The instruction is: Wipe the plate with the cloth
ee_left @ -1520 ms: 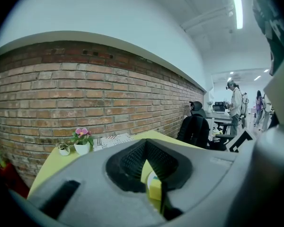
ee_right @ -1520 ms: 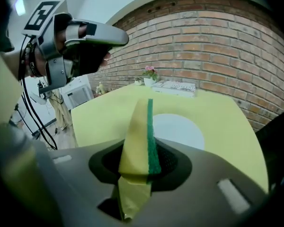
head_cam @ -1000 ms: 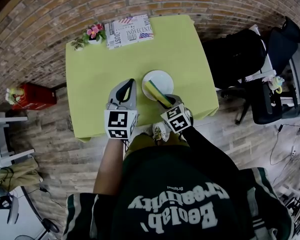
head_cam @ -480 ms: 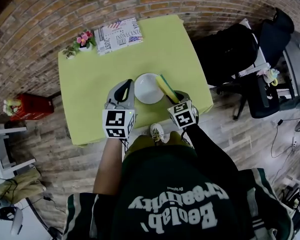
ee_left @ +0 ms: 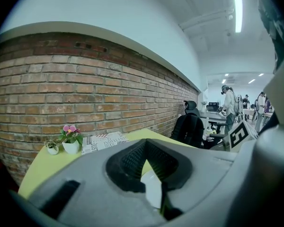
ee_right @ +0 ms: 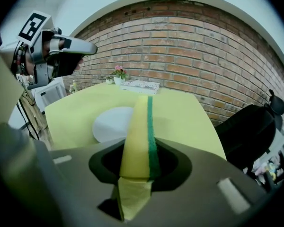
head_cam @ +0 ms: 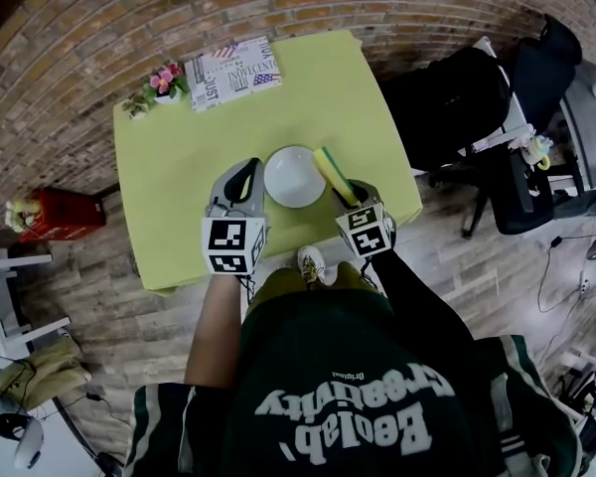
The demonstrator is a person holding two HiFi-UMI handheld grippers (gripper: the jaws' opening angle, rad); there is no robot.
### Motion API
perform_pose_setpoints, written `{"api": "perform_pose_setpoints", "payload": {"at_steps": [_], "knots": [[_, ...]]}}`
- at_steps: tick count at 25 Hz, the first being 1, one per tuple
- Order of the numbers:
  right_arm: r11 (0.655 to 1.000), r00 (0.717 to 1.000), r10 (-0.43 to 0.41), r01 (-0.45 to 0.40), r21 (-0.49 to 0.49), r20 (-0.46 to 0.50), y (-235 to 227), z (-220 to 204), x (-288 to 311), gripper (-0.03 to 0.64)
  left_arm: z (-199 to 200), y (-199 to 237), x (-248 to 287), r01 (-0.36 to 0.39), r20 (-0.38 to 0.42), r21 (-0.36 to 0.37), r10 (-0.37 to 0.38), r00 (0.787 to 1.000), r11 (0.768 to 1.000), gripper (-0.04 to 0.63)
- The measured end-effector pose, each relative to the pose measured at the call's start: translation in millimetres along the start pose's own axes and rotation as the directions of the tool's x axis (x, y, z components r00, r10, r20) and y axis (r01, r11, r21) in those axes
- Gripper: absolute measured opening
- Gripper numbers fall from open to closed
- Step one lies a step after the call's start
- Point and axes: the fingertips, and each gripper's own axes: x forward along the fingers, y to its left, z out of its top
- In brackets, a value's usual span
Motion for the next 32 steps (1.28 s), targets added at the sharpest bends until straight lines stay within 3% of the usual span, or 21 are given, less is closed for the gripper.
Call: {"api": "perform_pose_setpoints", "payload": {"at_steps": [13,17,24,32], "knots": [[0.977,0.976,0.213,-0.212,-0.028,0.047,94.8,26.9,1.3,0.135,-7.4,20.0,-28.0,-0.031,-0.008,-0.016,0.031,0.999,0.999,0.003],[0.965,0.965,0.261,-0.262,-0.034,-0.025,117.8,13.4,4.0,0.135,-11.8,22.0,-37.4,-0.038,-0.014,-0.018,0.038,0.999,0.999,0.003],[0.969,0.967,0.245,-0.247,-0.018,-0.062,120.0,2.7,5.5,0.135,-16.6,21.0,-46.8,-0.035,-0.02,-0.018,0.034,0.999,0.999,0.003],[0.988,0.984,0.155,-0.154,0.015,-0.085,87.5,-7.7,-3.5,0.136,-15.6,8.0,-41.8,0.008,-0.01,-0.019,-0.008,1.0,1.0,0.003]]}}
